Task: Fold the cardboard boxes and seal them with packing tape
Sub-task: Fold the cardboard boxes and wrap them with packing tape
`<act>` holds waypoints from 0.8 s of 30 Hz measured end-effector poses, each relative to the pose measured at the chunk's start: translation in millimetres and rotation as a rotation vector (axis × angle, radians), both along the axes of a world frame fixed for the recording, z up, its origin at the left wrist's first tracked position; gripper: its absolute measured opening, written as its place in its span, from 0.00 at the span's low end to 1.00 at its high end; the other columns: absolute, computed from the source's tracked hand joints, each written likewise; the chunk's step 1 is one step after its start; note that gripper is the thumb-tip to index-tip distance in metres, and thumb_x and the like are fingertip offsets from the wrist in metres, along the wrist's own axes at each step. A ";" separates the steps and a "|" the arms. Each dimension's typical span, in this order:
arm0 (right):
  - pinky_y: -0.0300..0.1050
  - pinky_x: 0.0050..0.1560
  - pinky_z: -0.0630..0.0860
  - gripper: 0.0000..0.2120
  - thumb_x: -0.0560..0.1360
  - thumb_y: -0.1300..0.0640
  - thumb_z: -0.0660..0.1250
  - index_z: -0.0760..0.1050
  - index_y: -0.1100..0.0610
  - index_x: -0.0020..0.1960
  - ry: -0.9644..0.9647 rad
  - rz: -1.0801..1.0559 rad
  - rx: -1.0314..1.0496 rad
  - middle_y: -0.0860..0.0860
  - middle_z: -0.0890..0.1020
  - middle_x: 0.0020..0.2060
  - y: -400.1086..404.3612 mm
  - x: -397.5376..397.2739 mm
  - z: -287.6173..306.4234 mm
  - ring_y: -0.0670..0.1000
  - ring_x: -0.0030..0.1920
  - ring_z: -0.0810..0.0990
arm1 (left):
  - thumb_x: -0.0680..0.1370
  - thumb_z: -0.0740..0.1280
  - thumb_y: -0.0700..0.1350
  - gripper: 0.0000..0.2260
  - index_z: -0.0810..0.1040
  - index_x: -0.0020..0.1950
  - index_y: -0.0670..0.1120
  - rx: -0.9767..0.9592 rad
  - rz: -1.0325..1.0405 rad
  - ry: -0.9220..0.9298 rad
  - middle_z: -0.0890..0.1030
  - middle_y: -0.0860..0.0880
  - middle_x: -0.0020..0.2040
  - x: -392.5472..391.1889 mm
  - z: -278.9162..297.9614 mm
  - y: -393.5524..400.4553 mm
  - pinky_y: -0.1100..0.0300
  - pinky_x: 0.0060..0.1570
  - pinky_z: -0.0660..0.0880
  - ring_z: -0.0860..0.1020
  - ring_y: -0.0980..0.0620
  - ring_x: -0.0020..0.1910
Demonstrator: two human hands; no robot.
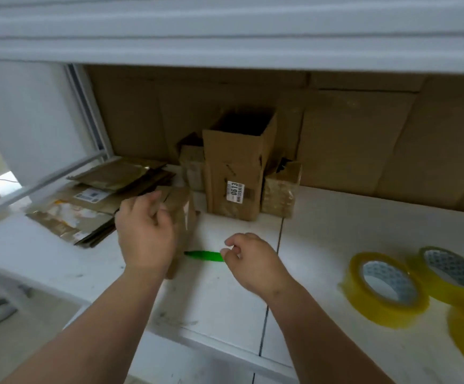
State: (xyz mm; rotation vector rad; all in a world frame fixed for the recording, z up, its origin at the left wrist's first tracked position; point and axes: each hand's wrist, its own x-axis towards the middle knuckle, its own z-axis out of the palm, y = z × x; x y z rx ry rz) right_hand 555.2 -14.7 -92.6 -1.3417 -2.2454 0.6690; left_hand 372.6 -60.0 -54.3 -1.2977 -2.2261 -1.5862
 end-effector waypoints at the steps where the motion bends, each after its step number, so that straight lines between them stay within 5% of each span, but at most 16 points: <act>1: 0.47 0.61 0.73 0.18 0.80 0.44 0.60 0.73 0.49 0.68 0.011 0.019 -0.015 0.49 0.78 0.58 -1.4 -16.4 -1.3 0.50 0.57 0.77 | 0.79 0.63 0.41 0.14 0.79 0.65 0.47 -0.020 0.031 -0.073 0.74 0.42 0.63 -20.1 -3.2 -5.3 0.51 0.61 0.71 0.74 0.41 0.60; 8: 0.45 0.54 0.72 0.29 0.81 0.43 0.59 0.52 0.38 0.78 0.134 0.070 -0.044 0.46 0.70 0.53 -0.9 -100.7 2.1 0.48 0.53 0.74 | 0.83 0.58 0.43 0.19 0.72 0.72 0.58 -0.361 -0.216 -0.243 0.75 0.52 0.66 -104.2 -26.3 -19.1 0.62 0.56 0.68 0.76 0.52 0.58; 12: 0.43 0.56 0.72 0.26 0.82 0.46 0.59 0.57 0.38 0.77 0.094 0.069 0.031 0.47 0.74 0.55 -0.1 -119.2 0.9 0.47 0.55 0.74 | 0.82 0.61 0.39 0.20 0.74 0.71 0.55 -0.380 -0.374 -0.167 0.83 0.54 0.53 -122.6 -32.8 -17.1 0.80 0.45 0.66 0.79 0.63 0.49; 16: 0.38 0.45 0.69 0.26 0.80 0.48 0.62 0.62 0.41 0.76 0.101 0.020 0.066 0.41 0.71 0.43 -3.5 -123.6 -4.0 0.42 0.42 0.72 | 0.79 0.64 0.42 0.20 0.74 0.72 0.52 -0.374 -0.451 -0.076 0.82 0.59 0.41 -132.5 -38.0 -18.7 0.78 0.37 0.68 0.78 0.65 0.37; 20: 0.39 0.45 0.69 0.26 0.79 0.44 0.64 0.64 0.43 0.76 0.109 -0.035 0.090 0.41 0.72 0.42 -7.3 -128.0 -5.6 0.43 0.43 0.72 | 0.79 0.69 0.49 0.21 0.74 0.72 0.52 -0.393 -0.463 0.013 0.83 0.55 0.48 -136.5 -37.5 -11.8 0.80 0.40 0.65 0.76 0.60 0.41; 24: 0.42 0.53 0.72 0.24 0.81 0.48 0.62 0.64 0.46 0.76 0.040 -0.084 0.166 0.50 0.80 0.55 -11.0 -132.3 -4.0 0.49 0.53 0.77 | 0.78 0.71 0.50 0.19 0.77 0.69 0.53 -0.360 -0.443 -0.065 0.84 0.54 0.50 -134.3 -38.3 -8.7 0.80 0.41 0.65 0.78 0.59 0.46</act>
